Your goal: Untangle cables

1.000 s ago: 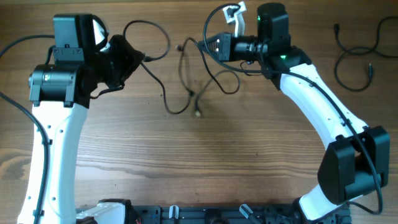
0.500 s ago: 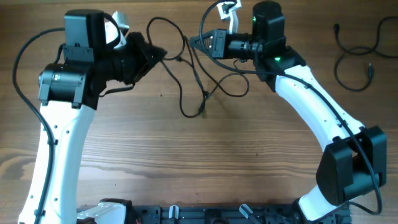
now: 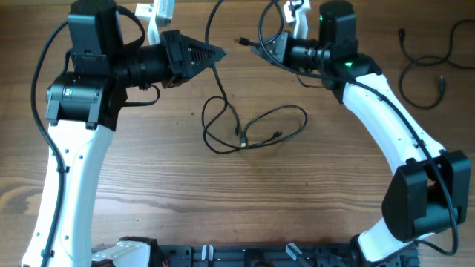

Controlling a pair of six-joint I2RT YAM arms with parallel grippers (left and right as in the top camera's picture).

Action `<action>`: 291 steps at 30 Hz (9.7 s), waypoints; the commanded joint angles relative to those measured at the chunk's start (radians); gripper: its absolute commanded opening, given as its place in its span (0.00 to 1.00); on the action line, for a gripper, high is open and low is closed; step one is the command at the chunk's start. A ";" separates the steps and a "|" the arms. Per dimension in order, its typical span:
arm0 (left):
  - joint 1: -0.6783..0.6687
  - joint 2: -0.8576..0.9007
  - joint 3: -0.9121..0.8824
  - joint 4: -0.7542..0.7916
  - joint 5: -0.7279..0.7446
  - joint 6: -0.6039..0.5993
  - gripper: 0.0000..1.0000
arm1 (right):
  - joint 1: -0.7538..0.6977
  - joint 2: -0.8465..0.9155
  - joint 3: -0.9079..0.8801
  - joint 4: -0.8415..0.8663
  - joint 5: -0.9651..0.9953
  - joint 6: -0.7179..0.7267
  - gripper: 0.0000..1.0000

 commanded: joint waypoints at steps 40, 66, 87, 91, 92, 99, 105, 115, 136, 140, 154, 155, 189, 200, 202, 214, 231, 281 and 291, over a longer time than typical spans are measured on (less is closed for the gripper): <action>-0.004 0.123 0.005 -0.702 -1.117 -0.132 0.04 | 0.350 0.004 -0.204 -0.504 0.508 -1.002 0.52; -0.004 0.123 0.005 -0.661 -1.116 -0.136 0.04 | 0.351 0.046 -0.449 -0.113 0.481 -1.150 0.54; -0.004 0.123 0.005 -0.653 -1.116 -0.136 0.04 | 0.351 0.092 -0.441 -0.172 0.459 -1.113 0.04; -0.004 0.123 0.005 -0.649 -1.116 -0.136 0.04 | 0.351 0.018 -0.342 -0.309 0.449 -0.993 0.04; -0.004 0.123 0.005 -0.647 -1.116 -0.136 0.04 | 0.351 -0.013 -0.312 -0.346 0.435 -0.975 0.04; -0.004 0.123 0.005 -0.629 -1.116 -0.136 0.04 | 0.351 -0.223 -0.090 -0.448 0.236 -0.761 0.04; -0.004 0.123 0.005 -0.624 -1.116 -0.135 0.04 | 0.298 -0.256 -0.070 -0.366 0.528 -0.387 0.04; -0.005 0.123 0.005 -0.520 -1.003 -0.008 0.04 | 0.208 -0.095 -0.071 -0.350 0.615 -0.367 0.04; -0.005 0.123 0.005 -0.428 -1.003 -0.008 0.04 | -0.677 -0.581 -0.065 -0.587 0.513 -0.475 0.04; -0.005 0.123 0.005 -0.428 -1.003 -0.009 0.04 | -0.790 -0.492 -0.066 -0.576 0.520 -0.475 0.04; -0.005 0.123 0.005 -0.424 -1.003 -0.008 0.04 | -0.788 -0.285 -0.065 -0.541 0.365 -0.507 0.15; -0.005 0.123 0.005 -0.425 -0.998 -0.008 0.04 | -0.788 -0.287 -0.065 -0.543 0.326 -0.528 0.17; -0.279 0.306 0.005 -0.188 -0.786 -0.128 1.00 | -0.441 -0.446 -0.063 -0.550 0.008 -0.645 0.96; 0.124 0.234 0.005 -0.489 -1.004 -0.112 1.00 | -0.064 -0.257 -0.063 -0.559 0.183 -0.544 0.83; 0.161 0.234 0.005 -0.499 -1.004 -0.105 1.00 | 0.021 -0.180 -0.063 -0.536 0.197 -0.507 0.76; 0.166 0.234 0.005 -0.500 -1.005 -0.056 1.00 | 0.277 0.308 -0.063 -0.166 0.110 -0.331 0.55; 0.166 0.234 0.005 -0.500 -1.005 -0.056 1.00 | 0.046 -0.141 -0.063 -0.272 0.126 -0.263 0.04; 0.013 -0.048 0.013 -0.216 -0.919 0.179 1.00 | -0.595 -0.651 -0.061 -0.492 0.161 -0.569 1.00; 0.013 -0.046 0.013 -0.216 -0.919 0.179 1.00 | -0.290 -0.769 -0.061 -0.823 0.396 -0.505 1.00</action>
